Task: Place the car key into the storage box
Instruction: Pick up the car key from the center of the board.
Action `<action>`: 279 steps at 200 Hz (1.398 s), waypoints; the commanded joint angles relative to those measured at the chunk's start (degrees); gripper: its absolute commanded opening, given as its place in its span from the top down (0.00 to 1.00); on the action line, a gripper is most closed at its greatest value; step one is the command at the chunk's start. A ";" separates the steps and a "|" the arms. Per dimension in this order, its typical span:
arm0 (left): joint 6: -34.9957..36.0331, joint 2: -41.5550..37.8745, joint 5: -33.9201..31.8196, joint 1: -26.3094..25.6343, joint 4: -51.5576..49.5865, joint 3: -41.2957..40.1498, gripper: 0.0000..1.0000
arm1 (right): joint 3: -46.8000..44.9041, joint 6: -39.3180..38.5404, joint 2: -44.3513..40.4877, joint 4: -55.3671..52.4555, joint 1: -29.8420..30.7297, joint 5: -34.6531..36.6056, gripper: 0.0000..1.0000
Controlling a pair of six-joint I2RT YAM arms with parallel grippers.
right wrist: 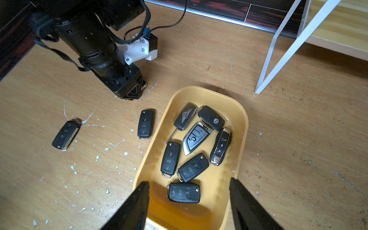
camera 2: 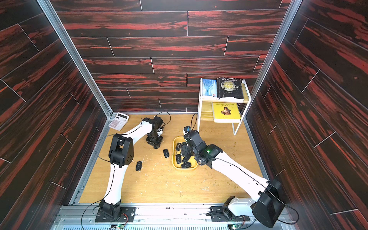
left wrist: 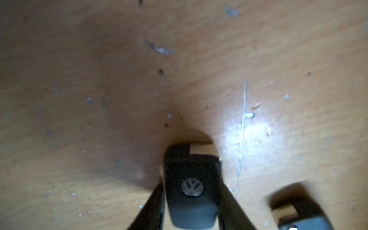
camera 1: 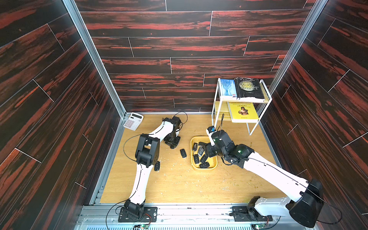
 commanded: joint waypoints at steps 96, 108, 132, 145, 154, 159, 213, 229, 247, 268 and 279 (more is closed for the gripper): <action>4.79 -34.57 15.36 -0.56 36.93 -35.50 0.63 | -3.52 -0.01 -1.82 6.73 -13.21 -27.00 0.29; 6.26 -41.12 18.77 -0.56 42.08 -41.32 0.62 | -5.10 -0.48 -1.55 10.03 -14.71 -33.61 0.29; 5.21 -47.53 22.64 -0.21 48.71 -48.36 0.61 | -5.49 -0.70 1.51 13.72 -15.27 -42.31 0.29; 4.07 -48.54 24.00 -0.12 49.18 -49.39 0.61 | -5.82 -0.22 3.51 16.78 -15.26 -46.11 0.29; 3.65 -48.95 25.84 -0.03 50.65 -50.28 0.62 | -5.97 0.60 4.85 18.94 -15.33 -47.81 0.29; 2.87 -49.27 25.92 -0.12 51.87 -50.90 0.62 | -6.12 1.02 5.61 20.27 -15.29 -48.42 0.29; -0.20 -55.35 23.71 -0.77 62.63 -57.24 0.62 | -4.98 6.56 10.38 32.32 -15.26 -49.13 0.31; 0.78 -56.75 24.63 -1.12 63.92 -58.23 0.62 | -4.72 8.75 12.08 36.89 -15.10 -50.69 0.35; 1.55 -58.18 23.92 -1.78 64.71 -58.80 0.61 | -3.60 10.81 14.46 40.55 -14.29 -52.50 0.37; 2.93 -58.61 22.62 -2.92 63.39 -57.94 0.61 | -2.90 12.02 15.64 44.53 -12.08 -51.18 0.38; 3.30 -58.76 22.24 -3.35 62.99 -57.66 0.61 | -2.04 11.89 15.96 45.46 -10.80 -49.88 0.38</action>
